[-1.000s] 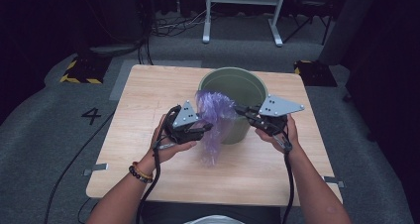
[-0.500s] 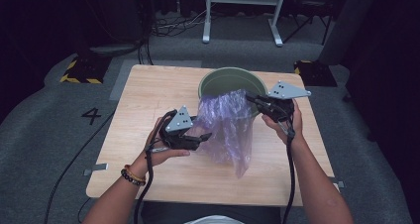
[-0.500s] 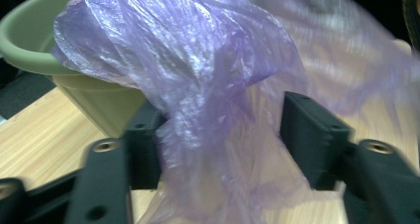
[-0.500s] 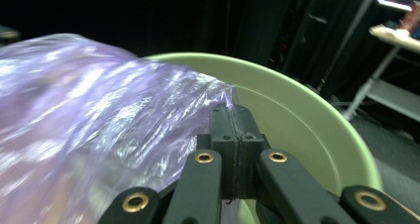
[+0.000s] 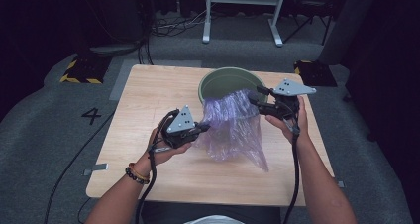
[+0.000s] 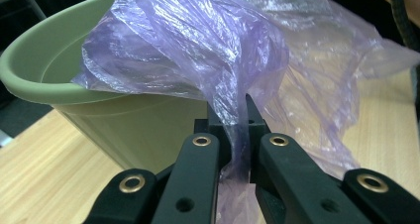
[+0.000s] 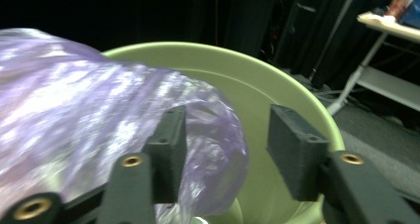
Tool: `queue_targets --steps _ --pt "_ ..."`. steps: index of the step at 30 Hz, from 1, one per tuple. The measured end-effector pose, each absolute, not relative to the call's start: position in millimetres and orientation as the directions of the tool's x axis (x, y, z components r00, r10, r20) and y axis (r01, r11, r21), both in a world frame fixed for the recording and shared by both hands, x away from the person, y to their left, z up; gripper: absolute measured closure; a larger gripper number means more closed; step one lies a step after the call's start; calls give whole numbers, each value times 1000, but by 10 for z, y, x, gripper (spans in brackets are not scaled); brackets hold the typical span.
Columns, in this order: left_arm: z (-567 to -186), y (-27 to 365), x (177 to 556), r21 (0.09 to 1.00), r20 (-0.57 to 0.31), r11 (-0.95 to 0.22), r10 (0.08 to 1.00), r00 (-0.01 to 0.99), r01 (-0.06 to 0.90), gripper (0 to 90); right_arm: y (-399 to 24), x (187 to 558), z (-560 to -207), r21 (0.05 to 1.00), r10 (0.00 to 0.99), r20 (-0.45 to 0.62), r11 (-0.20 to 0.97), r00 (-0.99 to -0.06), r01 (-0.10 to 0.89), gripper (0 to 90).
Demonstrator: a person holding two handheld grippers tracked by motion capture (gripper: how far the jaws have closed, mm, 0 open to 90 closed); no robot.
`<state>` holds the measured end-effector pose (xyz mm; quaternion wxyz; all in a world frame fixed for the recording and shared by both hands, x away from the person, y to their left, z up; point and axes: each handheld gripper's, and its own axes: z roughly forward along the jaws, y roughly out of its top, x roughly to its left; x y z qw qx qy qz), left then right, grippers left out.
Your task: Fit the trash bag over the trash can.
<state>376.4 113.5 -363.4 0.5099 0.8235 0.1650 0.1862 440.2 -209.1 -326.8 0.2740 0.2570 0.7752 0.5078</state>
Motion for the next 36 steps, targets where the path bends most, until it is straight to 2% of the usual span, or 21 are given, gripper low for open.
queue_targets --steps 1,3,5,6,16,21,23,26,27,28,29,30,31,34,36 --pt "-3634 1135 3764 901 138 -426 462 876 82 886 -2091 4402 -3268 928 677 -164 352 -718 120 483" --pt "-3623 1139 3774 907 124 -410 477 870 95 887 -2119 4308 -3227 927 667 -196 366 -719 87 400" --pt "-3622 1138 3776 910 121 -404 484 867 99 887 -2132 4273 -3210 928 650 -199 366 -733 72 392" --pt "-3616 1140 3785 913 109 -393 489 866 106 887 -2151 4189 -3179 932 625 -207 359 -753 42 354" --pt "-3591 1110 3794 915 113 -389 503 857 108 888 -2106 3761 -3242 920 455 -258 386 -852 -73 302" --pt "-3581 1099 3802 917 111 -385 502 858 107 888 -2035 3723 -3350 898 463 -301 431 -834 -84 277" --pt "-3572 1095 3807 918 111 -382 501 858 105 887 -1985 3736 -3437 882 483 -332 464 -810 -85 345" --pt "-3538 1090 3806 921 117 -379 499 859 95 887 -1974 3760 -3473 877 509 -347 473 -788 -81 561" --pt "-3538 1090 3806 921 117 -379 499 859 95 887 -1974 3760 -3473 877 509 -347 473 -788 -81 561" --pt "-3528 1090 3810 920 119 -381 497 860 93 887 -1980 3769 -3471 878 508 -344 473 -790 -78 614" --pt "-3520 1088 3813 920 121 -381 498 859 91 887 -1985 3778 -3467 875 511 -348 477 -786 -78 670" --pt "-3503 1087 3825 920 122 -381 497 859 89 887 -2004 3794 -3447 877 521 -353 473 -778 -81 775" --pt "-3494 1090 3831 920 121 -381 498 859 91 886 -2014 3797 -3436 881 522 -347 467 -779 -79 819" --pt "-3472 1094 3864 922 117 -376 498 859 92 874 -2047 3811 -3379 890 537 -345 447 -770 -87 898" --pt "-3457 1098 3888 923 114 -373 507 855 97 839 -2072 3843 -3333 902 552 -329 425 -766 -81 900"
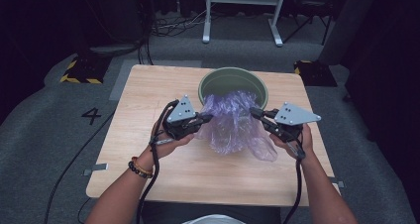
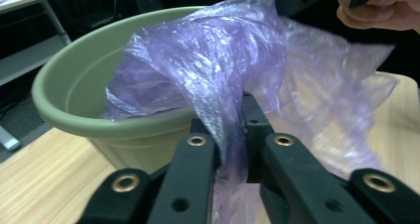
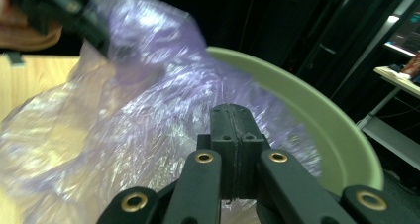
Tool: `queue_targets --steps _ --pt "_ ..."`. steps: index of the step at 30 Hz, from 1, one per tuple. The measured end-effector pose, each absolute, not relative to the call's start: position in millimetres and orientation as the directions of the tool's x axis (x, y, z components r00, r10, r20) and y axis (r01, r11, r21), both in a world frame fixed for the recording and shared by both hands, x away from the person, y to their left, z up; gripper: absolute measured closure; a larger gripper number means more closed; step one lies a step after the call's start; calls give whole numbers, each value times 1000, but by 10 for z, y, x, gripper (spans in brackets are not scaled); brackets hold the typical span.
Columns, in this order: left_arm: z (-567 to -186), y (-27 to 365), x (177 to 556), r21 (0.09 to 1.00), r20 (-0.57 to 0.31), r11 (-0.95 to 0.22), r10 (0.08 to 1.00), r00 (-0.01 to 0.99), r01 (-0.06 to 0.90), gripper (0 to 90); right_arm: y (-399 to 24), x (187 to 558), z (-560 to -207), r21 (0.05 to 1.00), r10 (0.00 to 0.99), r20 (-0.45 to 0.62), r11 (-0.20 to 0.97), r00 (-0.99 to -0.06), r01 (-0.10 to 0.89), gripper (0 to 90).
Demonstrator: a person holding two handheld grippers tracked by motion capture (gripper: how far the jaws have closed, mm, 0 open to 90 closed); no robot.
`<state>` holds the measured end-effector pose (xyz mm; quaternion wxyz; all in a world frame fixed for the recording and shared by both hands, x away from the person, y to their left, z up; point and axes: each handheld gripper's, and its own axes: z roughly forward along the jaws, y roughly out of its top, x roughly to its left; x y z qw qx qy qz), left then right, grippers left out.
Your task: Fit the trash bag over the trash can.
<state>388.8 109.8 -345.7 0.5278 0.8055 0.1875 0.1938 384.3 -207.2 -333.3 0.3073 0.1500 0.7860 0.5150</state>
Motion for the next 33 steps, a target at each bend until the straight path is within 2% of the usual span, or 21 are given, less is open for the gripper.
queue_targets --steps 4,5,7,9,10,12,15,22,25,33 --pt "-3422 1100 3928 920 125 -380 517 847 95 830 -2104 3958 -3270 915 572 -301 400 -763 -61 900" --pt "-3409 1100 3942 920 130 -380 526 841 95 801 -2104 3987 -3260 914 579 -299 401 -758 -54 900" --pt "-3396 1101 3957 923 131 -371 550 825 101 634 -2105 4018 -3251 914 584 -299 403 -755 -51 900" --pt "-3369 1122 4002 925 108 -357 572 813 128 623 -2106 4084 -3228 918 597 -284 396 -750 -33 900" --pt "-3348 1144 4034 928 102 -348 582 807 134 548 -2106 4153 -3202 919 604 -275 395 -748 -19 900" --pt "-3331 1163 4056 922 131 -365 611 781 130 476 -2109 4233 -3176 919 616 -267 395 -741 -3 900" --pt "-3324 1231 4081 926 123 -355 610 783 131 390 -2121 4356 -3156 919 633 -253 394 -732 23 900" --pt "-3308 1449 4075 945 90 -306 590 803 118 270 -2107 4577 -3205 910 658 -224 405 -718 86 900" --pt "-3327 1564 3987 953 84 -287 550 831 94 252 -2103 4645 -3239 908 666 -213 405 -715 107 900" --pt "-3509 1465 3784 927 129 -370 452 882 54 165 -2107 4683 -3294 907 673 -197 402 -713 129 900"
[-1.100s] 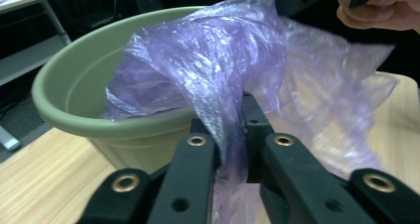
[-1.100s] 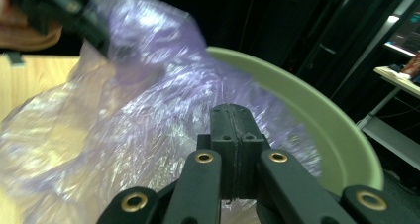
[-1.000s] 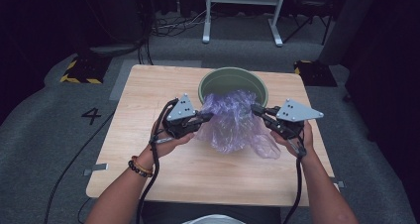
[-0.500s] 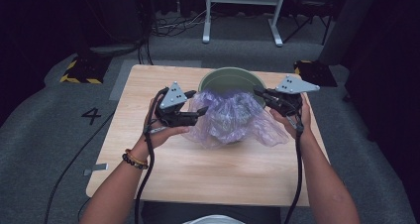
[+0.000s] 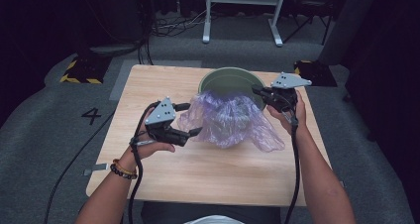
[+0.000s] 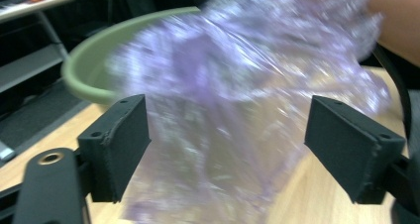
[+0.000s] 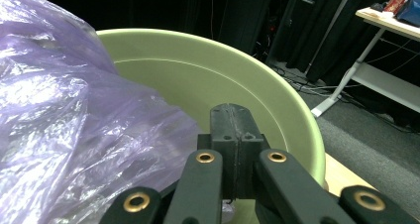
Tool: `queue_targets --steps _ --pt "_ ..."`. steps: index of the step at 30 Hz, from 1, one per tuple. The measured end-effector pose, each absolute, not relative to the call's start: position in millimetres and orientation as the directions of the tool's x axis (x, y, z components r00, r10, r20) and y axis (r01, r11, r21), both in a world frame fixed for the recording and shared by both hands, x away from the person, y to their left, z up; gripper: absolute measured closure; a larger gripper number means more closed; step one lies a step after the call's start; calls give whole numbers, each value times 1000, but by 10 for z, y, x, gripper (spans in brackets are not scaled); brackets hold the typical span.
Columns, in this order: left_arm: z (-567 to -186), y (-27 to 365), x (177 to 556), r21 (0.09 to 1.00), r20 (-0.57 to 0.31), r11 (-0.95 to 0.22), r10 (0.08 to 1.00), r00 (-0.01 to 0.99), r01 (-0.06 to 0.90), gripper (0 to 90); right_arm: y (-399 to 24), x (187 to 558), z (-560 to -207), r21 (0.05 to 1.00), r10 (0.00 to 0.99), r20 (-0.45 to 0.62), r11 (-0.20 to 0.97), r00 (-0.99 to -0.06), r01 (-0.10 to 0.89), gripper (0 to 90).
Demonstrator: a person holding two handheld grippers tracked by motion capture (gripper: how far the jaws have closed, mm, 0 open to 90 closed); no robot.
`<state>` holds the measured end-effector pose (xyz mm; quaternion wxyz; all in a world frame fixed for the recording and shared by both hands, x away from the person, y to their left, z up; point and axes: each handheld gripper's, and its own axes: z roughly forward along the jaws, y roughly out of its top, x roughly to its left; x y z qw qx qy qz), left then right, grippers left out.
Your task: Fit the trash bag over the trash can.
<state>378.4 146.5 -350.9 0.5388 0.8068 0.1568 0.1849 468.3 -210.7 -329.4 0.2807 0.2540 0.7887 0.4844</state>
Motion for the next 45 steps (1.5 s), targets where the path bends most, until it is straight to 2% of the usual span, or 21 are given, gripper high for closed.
queue_targets --steps 1,3,6,7,8,9,10,13,17,22,24,26,29,32,33,34,35,37,39,43,45 --pt "-3532 1435 3769 923 141 -382 442 886 44 166 -2116 4675 -3291 909 674 -194 397 -713 129 900" --pt "-3568 1379 3725 916 171 -400 445 879 24 214 -2151 4637 -3275 916 687 -190 381 -701 125 722" --pt "-3600 1330 3688 911 171 -413 431 886 25 281 -2284 4525 -3209 930 699 -178 350 -693 113 581" --pt "-3614 1318 3687 911 164 -412 426 890 30 315 -2347 4476 -3184 935 697 -166 336 -698 113 540" --pt "-3614 1318 3687 911 164 -412 426 890 30 340 -2347 4476 -3184 935 697 -166 336 -698 113 540" --pt "-3627 1304 3689 906 169 -421 430 887 32 340 -2410 4420 -3162 939 691 -153 324 -707 114 506" --pt "-3649 1281 3704 904 162 -427 423 892 38 368 -2529 4287 -3128 945 684 -154 313 -713 97 446" --pt "-3649 1248 3695 905 165 -424 414 895 30 428 -2676 4055 -3104 950 667 -161 305 -728 69 390" --pt "-3627 1180 3644 896 207 -445 419 884 1 580 -2805 3742 -3133 958 617 -164 284 -770 24 330" --pt "-3598 1135 3639 891 223 -454 418 881 -11 728 -2816 3437 -3284 964 498 -156 266 -853 -21 305" --pt "-3587 1126 3648 892 228 -452 426 876 -13 787 -2778 3378 -3357 960 474 -164 280 -865 -29 260" --pt "-3578 1121 3664 895 219 -446 426 878 -7 809 -2752 3332 -3402 955 441 -173 295 -881 -40 264" --pt "-3571 1111 3677 895 218 -446 423 879 -7 785 -2690 3324 -3430 937 495 -229 347 -838 -51 329" --pt "-3561 1117 3676 900 210 -435 426 880 -4 708 -2621 3403 -3464 916 538 -289 397 -792 -65 601" --pt "-3561 1117 3676 900 210 -435 426 880 -4 702 -2621 3403 -3464 916 538 -289 397 -792 -65 601" --pt "-3558 1125 3674 901 208 -433 417 885 -8 702 -2608 3440 -3468 911 545 -295 408 -785 -59 723" --pt "-3551 1139 3661 903 212 -430 415 885 -15 637 -2602 3507 -3475 911 548 -301 408 -780 -65 865" --pt "-3541 1153 3654 905 201 -425 408 890 -9 573 -2606 3568 -3468 923 558 -280 381 -781 -58 900" --pt "-3528 1162 3645 906 194 -423 422 885 3 440 -2593 3613 -3444 932 573 -264 360 -776 -51 900" --pt "-3492 1175 3606 926 158 -377 415 896 11 256 -2496 3703 -3358 930 602 -275 365 -750 -49 900" --pt "-3472 1153 3575 927 153 -374 392 907 5 202 -2429 3758 -3300 929 613 -276 367 -740 -42 900"
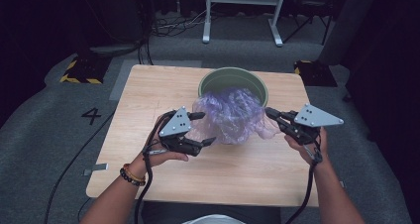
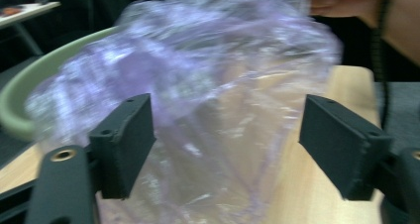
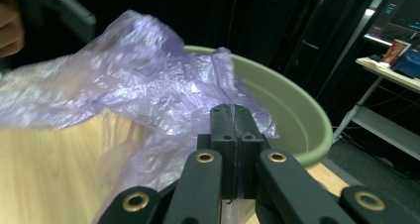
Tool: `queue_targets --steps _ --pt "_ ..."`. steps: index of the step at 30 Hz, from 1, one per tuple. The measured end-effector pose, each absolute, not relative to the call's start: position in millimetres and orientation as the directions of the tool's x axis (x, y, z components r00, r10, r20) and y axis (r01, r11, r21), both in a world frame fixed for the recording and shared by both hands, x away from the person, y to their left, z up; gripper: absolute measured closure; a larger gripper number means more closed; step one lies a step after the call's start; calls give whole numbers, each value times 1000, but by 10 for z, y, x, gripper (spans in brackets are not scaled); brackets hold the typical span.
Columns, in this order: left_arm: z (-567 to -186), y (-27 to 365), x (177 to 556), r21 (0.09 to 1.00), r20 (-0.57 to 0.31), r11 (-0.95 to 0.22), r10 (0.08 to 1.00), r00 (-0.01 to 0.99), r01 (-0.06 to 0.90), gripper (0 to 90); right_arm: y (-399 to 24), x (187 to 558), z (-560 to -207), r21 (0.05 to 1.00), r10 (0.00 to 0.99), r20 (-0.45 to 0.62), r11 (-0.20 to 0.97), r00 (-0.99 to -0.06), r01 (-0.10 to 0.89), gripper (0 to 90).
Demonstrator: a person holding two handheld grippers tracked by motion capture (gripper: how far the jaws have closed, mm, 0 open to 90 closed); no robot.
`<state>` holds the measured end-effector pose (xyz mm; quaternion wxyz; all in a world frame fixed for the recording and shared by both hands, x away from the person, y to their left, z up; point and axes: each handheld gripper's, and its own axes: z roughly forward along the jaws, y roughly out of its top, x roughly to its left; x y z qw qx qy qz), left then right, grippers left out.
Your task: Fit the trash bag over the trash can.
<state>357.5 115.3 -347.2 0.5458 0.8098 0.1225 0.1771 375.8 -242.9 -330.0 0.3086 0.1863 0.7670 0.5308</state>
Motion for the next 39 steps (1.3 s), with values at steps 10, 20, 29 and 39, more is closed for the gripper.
queue_targets --steps 10,20,29,39 --pt "-3456 977 3423 904 209 -425 351 913 -44 180 -2153 4002 -3132 924 663 -268 382 -699 8 900" --pt "-3585 898 3366 887 251 -458 380 890 -55 159 -2146 4157 -3119 931 703 -211 356 -679 80 900" --pt "-3678 811 3655 861 325 -508 521 789 -19 322 -2115 4238 -3095 923 667 -167 364 -726 122 900" --pt "-3444 1158 3754 918 262 -394 542 798 -33 841 -2198 4265 -3114 925 688 -158 354 -708 138 900"
